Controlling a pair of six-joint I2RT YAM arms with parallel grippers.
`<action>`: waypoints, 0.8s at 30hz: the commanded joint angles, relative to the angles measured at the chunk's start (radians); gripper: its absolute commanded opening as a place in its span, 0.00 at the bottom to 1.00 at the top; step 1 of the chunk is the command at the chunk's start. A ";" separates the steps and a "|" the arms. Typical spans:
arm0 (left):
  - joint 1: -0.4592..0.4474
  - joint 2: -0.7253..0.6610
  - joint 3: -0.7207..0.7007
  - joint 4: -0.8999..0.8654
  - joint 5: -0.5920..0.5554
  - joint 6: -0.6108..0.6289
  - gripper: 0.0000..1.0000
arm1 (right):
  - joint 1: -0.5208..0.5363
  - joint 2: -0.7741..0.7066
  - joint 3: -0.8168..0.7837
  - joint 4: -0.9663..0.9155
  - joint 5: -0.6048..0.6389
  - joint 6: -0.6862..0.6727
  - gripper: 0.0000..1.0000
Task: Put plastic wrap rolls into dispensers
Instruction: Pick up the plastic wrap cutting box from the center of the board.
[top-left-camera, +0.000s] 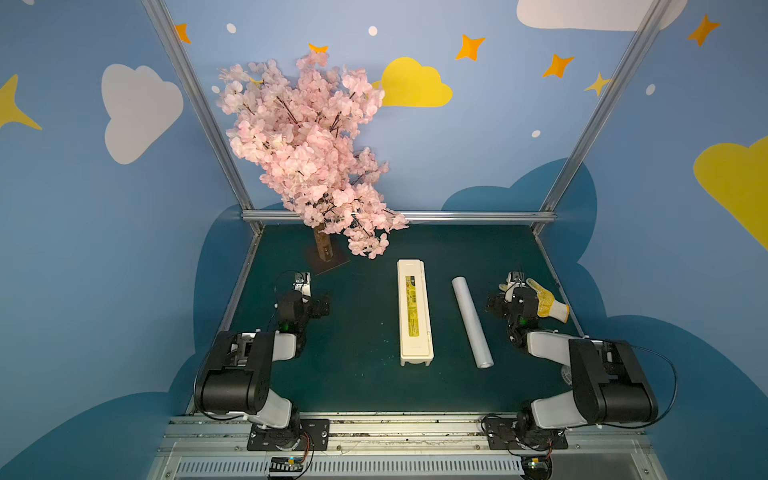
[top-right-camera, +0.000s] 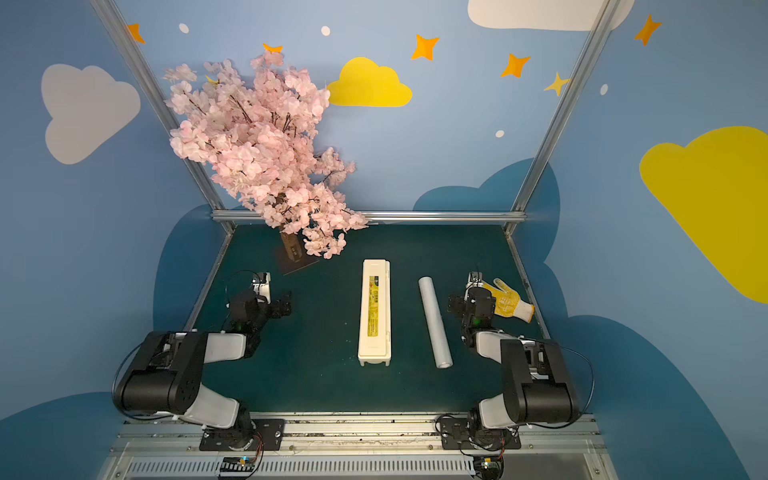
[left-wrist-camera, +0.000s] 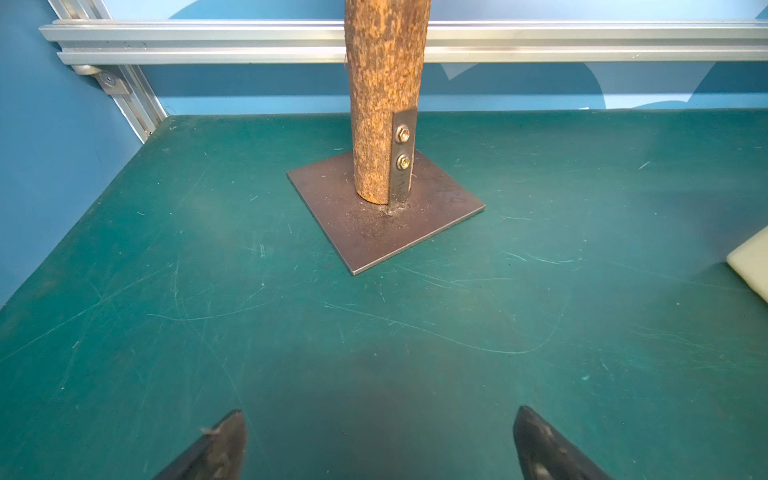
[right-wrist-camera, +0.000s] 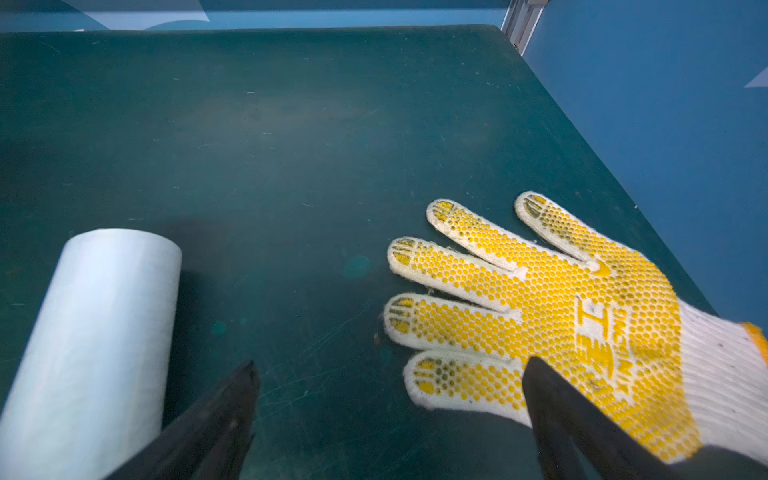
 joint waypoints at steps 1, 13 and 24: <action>0.005 0.006 0.014 0.013 0.013 0.001 1.00 | 0.004 0.009 0.020 0.021 0.010 0.001 0.98; 0.001 0.003 0.010 0.018 0.010 0.005 1.00 | 0.004 0.006 0.018 0.024 0.013 -0.001 0.98; -0.007 -0.032 0.027 0.002 -0.031 0.004 0.99 | 0.029 -0.032 0.055 -0.054 0.013 -0.031 0.98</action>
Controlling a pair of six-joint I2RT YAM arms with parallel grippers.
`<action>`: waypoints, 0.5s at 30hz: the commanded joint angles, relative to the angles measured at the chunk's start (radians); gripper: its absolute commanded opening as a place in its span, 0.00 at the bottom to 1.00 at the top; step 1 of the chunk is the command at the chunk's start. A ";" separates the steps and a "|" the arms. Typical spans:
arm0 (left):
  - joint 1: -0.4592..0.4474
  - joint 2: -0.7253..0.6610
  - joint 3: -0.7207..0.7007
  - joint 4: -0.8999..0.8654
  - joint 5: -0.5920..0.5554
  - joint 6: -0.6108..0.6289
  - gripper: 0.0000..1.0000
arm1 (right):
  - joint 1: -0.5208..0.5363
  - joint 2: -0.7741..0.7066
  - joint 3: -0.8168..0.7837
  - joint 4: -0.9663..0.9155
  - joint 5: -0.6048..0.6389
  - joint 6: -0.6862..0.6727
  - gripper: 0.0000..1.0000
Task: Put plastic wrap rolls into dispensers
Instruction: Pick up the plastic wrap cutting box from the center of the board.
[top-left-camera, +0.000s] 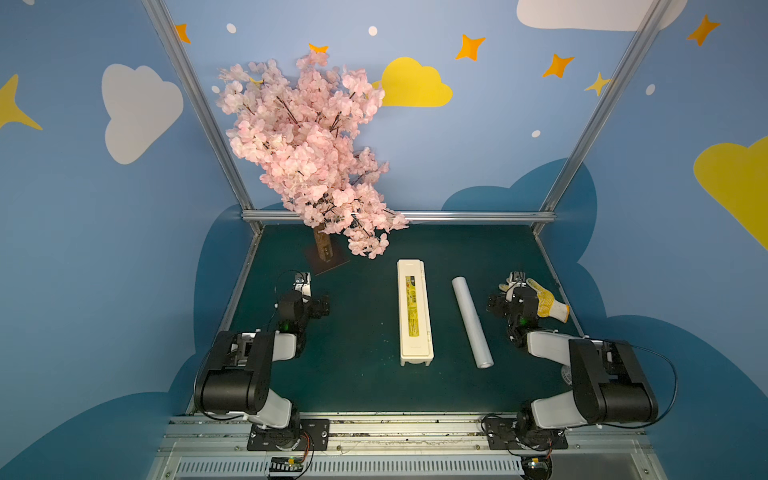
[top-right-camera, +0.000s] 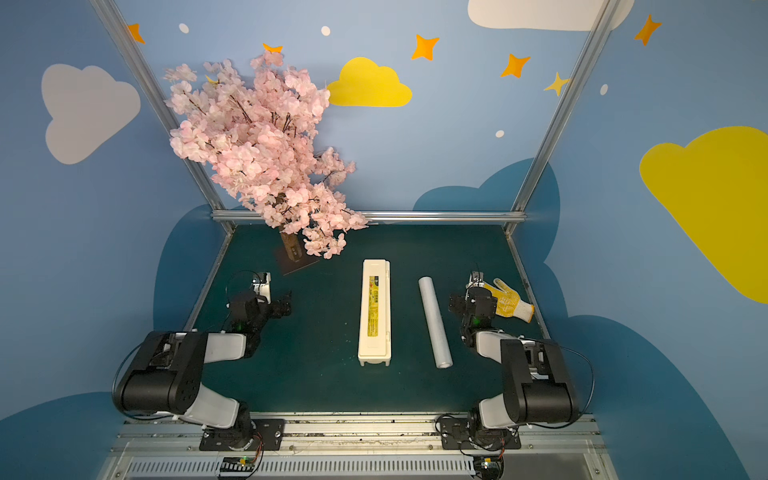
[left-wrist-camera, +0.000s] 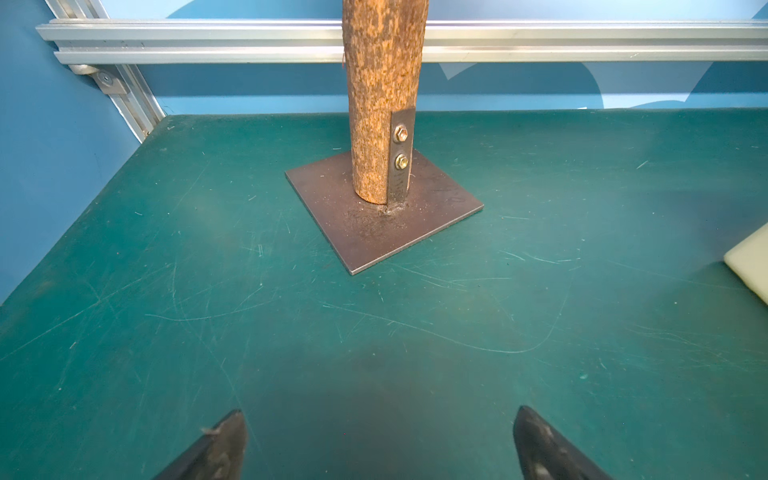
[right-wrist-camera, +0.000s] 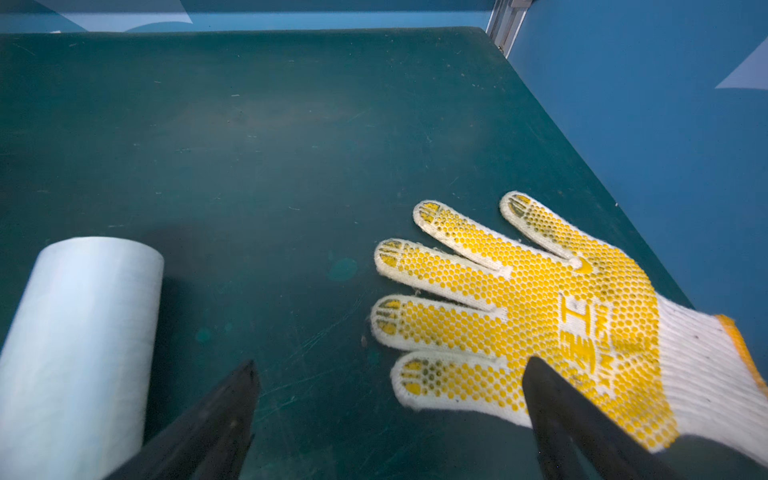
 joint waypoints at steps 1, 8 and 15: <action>-0.011 -0.076 0.054 -0.090 -0.023 0.008 0.99 | 0.035 -0.051 0.070 -0.080 -0.027 -0.025 0.98; -0.035 -0.273 0.388 -0.773 0.034 -0.129 0.98 | 0.153 -0.166 0.414 -0.726 -0.202 0.135 0.97; -0.127 -0.370 0.434 -1.000 0.102 -0.285 0.96 | 0.322 -0.138 0.659 -1.083 -0.260 0.361 0.98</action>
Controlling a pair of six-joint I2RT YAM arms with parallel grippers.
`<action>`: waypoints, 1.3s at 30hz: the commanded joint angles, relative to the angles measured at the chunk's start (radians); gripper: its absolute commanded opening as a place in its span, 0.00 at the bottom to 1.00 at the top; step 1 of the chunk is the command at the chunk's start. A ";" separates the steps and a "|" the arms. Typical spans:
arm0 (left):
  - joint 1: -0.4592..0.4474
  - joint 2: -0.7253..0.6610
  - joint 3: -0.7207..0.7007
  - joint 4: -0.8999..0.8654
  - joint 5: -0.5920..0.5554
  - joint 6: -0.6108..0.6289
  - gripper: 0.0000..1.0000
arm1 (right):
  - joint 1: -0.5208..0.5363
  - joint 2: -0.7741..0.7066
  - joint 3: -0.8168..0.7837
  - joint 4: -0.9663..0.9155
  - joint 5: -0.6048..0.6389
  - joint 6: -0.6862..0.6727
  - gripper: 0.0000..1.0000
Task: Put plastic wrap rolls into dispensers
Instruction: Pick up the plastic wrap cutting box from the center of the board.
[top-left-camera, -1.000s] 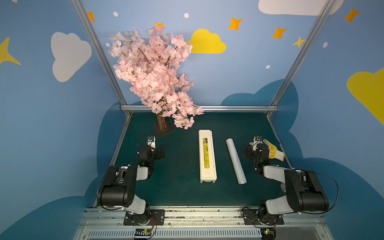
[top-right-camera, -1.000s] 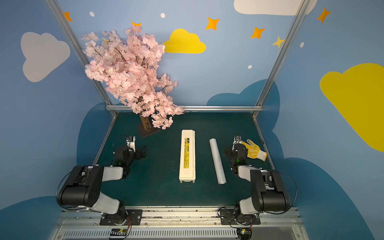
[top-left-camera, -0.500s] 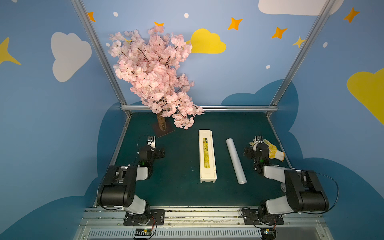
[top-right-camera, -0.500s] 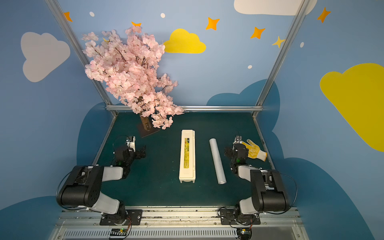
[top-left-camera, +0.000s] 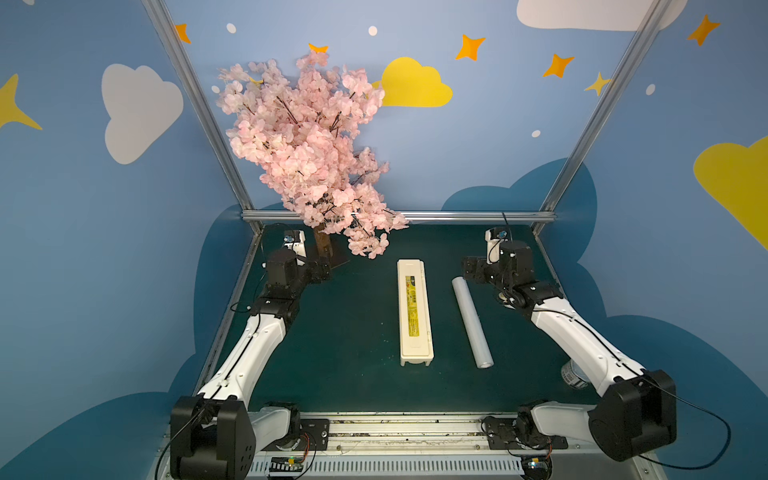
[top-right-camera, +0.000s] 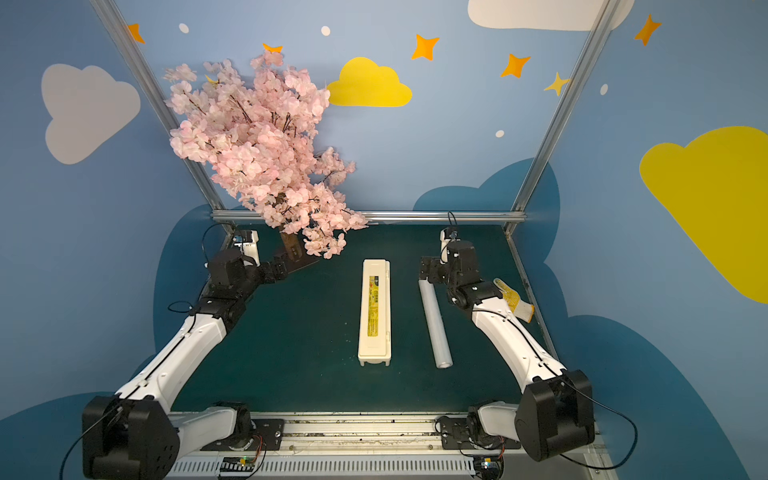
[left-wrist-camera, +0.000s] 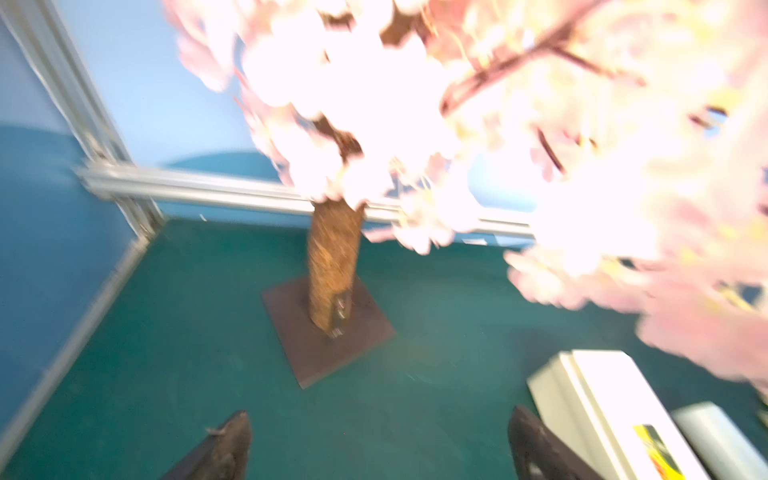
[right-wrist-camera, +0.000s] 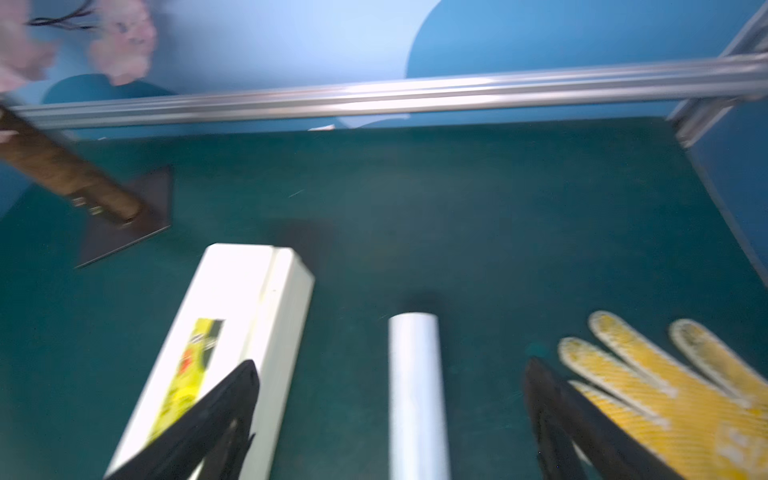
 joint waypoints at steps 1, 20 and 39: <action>-0.050 -0.031 -0.028 -0.225 0.059 -0.100 0.97 | 0.066 0.027 0.079 -0.307 -0.084 0.173 0.98; -0.245 -0.180 -0.280 -0.117 0.140 -0.282 0.98 | 0.436 0.418 0.375 -0.577 0.022 0.354 0.98; -0.304 -0.146 -0.355 -0.015 0.189 -0.297 0.98 | 0.474 0.582 0.455 -0.694 0.031 0.375 0.98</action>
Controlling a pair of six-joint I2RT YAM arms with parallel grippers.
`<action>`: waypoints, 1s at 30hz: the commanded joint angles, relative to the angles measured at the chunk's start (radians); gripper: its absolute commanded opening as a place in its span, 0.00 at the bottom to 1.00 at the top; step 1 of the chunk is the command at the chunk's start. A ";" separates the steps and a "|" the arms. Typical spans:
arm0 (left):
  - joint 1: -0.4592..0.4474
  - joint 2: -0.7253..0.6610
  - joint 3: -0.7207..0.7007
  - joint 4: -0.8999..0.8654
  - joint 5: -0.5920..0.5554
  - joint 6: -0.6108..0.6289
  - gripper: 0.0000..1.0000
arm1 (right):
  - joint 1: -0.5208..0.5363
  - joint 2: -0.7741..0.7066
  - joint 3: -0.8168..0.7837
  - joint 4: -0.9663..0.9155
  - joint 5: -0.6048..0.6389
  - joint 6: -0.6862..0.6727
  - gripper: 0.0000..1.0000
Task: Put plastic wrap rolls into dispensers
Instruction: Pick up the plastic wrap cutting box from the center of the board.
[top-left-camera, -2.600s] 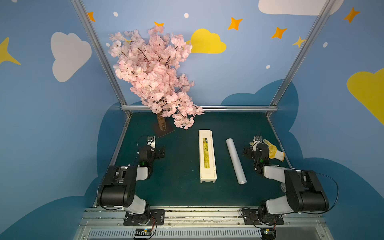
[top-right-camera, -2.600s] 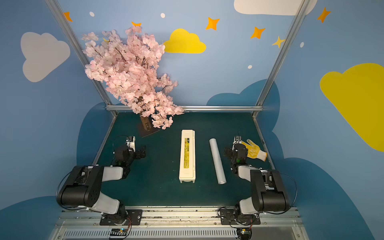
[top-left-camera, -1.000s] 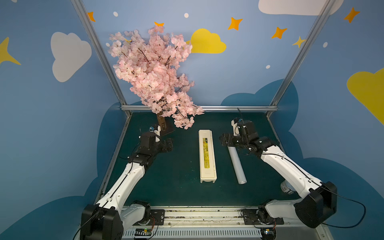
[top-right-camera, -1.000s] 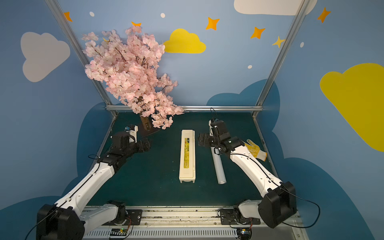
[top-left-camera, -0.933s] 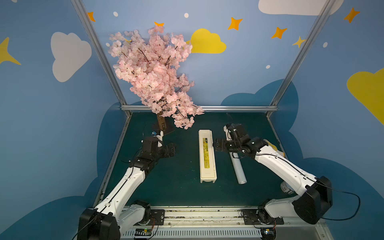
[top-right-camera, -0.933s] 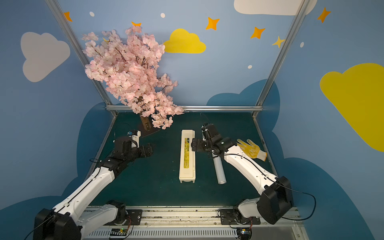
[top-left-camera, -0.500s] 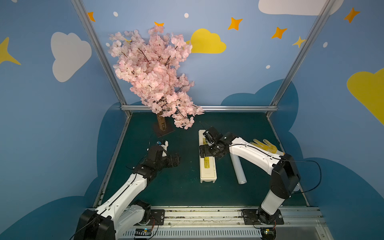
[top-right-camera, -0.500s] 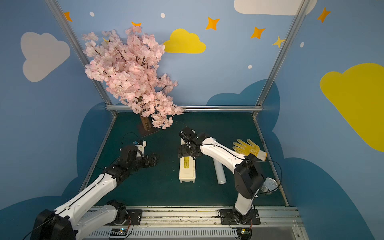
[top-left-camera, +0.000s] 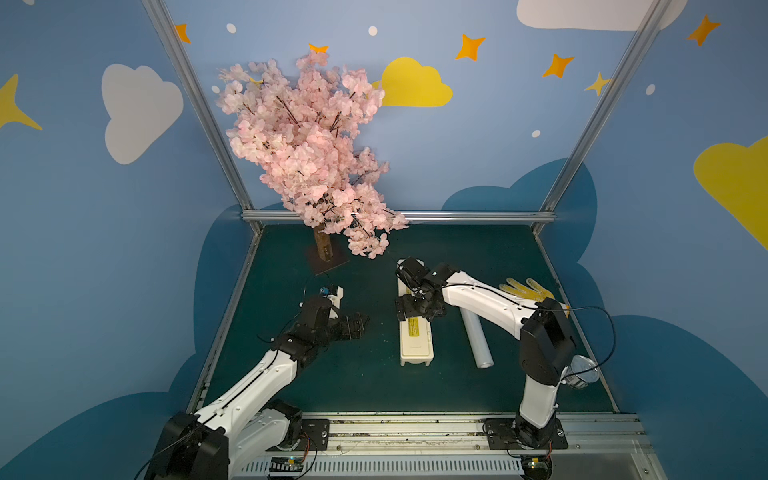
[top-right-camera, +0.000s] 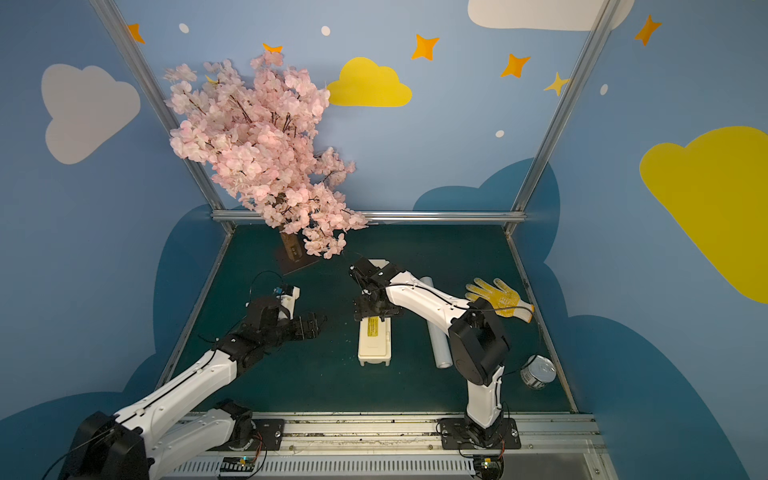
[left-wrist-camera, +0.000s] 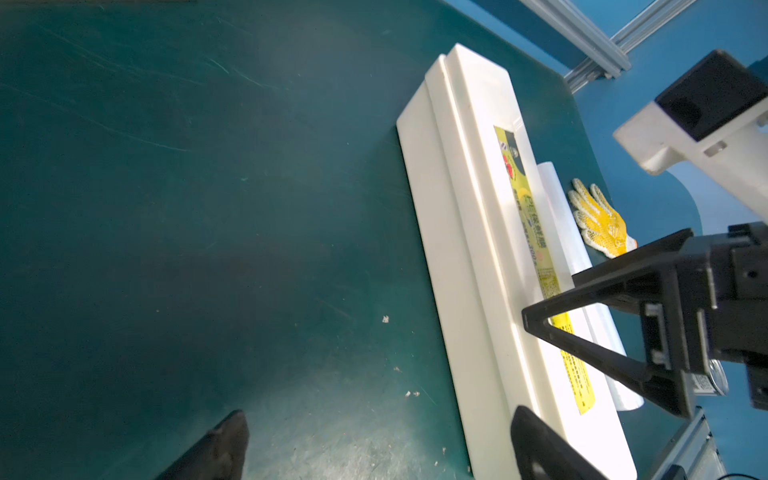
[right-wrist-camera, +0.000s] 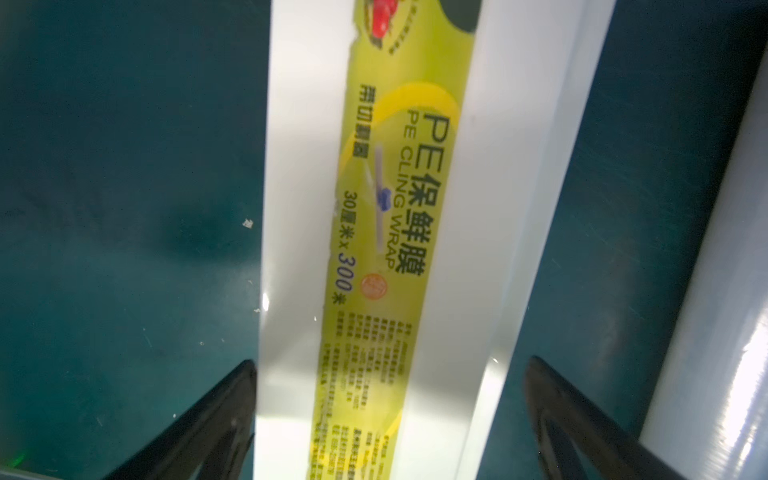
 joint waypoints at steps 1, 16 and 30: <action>-0.006 0.005 -0.004 0.036 0.022 0.006 0.98 | 0.005 0.020 -0.008 -0.054 -0.014 0.021 0.98; -0.014 0.000 -0.028 0.058 0.042 0.026 0.98 | 0.017 0.096 0.023 -0.079 -0.022 0.067 0.98; -0.113 -0.018 -0.079 0.189 0.088 0.125 0.96 | -0.062 0.070 0.089 -0.090 -0.069 0.083 0.91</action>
